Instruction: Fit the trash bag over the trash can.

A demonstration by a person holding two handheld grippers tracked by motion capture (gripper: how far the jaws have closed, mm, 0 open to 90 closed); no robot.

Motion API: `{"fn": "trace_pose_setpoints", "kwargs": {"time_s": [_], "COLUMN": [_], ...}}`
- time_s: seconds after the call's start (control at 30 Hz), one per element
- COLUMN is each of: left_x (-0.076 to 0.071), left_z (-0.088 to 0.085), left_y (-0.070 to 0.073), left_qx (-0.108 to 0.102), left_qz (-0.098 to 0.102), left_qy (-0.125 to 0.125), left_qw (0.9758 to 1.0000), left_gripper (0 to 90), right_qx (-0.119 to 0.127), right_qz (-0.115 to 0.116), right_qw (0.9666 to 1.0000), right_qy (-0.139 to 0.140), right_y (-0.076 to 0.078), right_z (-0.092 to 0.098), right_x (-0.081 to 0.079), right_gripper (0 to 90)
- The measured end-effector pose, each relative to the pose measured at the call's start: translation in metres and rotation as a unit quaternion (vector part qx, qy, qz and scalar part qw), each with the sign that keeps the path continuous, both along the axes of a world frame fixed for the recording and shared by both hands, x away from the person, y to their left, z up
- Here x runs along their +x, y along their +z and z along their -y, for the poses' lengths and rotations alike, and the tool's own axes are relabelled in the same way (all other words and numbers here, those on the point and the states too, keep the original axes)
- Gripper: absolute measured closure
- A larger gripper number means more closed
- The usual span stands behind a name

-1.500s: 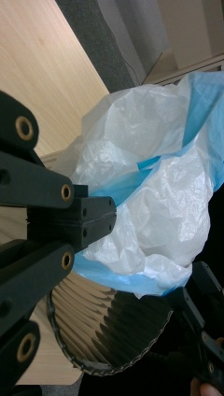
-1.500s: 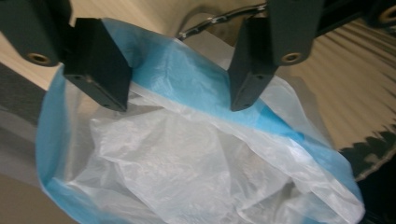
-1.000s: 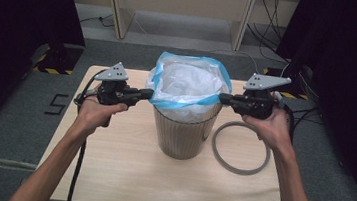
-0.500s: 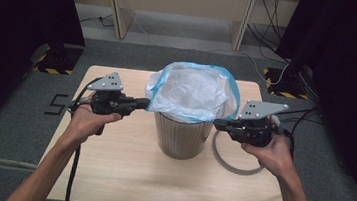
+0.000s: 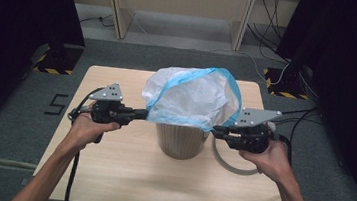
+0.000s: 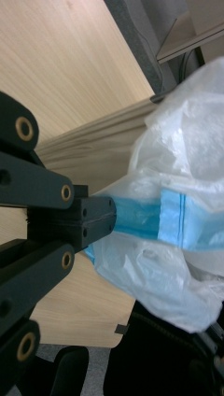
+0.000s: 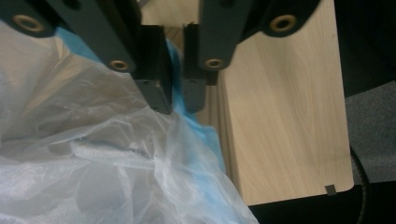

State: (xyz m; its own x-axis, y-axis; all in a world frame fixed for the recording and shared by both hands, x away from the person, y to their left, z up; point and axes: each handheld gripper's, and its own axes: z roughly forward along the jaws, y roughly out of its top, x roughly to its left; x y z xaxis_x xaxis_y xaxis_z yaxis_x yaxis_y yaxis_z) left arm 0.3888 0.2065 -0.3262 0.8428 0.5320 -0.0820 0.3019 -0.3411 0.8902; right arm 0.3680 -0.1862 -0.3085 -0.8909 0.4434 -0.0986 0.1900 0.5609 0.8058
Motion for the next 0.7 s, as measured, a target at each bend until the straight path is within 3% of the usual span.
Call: {"fn": "trace_pose_setpoints", "kwargs": {"time_s": [0.07,0.17,0.23,0.37,0.57,0.7], "left_x": [0.001,0.001,-0.001,-0.008,-0.018,-0.016], "left_z": [-0.003,-0.007,-0.007,-0.006,-0.002,-0.002], "left_y": [-0.001,0.002,0.006,0.019,0.041,0.05], "left_qx": [-0.004,-0.022,-0.031,-0.033,-0.041,-0.07], "left_qz": [-0.001,-0.005,-0.004,0.018,0.037,0.023], "left_qy": [0.008,0.018,0.014,0.012,0.01,0.005], "left_qw": [1.0,0.9996,0.9994,0.9992,0.9984,0.9973], "left_gripper": [89.6,86.2,80.1,64.1,42.8,37.5], "right_qx": [0.01,0.046,0.058,0.08,0.081,0.076], "right_qz": [0.003,0.011,0.019,0.016,0.007,0.009], "right_qw": [0.9999,0.9982,0.9967,0.994,0.995,0.9955], "right_qy": [-0.011,-0.037,-0.054,-0.073,-0.058,-0.056], "right_y": [0.003,0.015,0.023,0.032,0.028,0.025], "right_z": [0.004,0.015,0.023,0.035,0.032,0.025], "right_x": [-0.001,0.0,0.003,0.014,0.017,0.012], "right_gripper": [64.0,54.9,51.3,46.5,47.9,47.8]}}
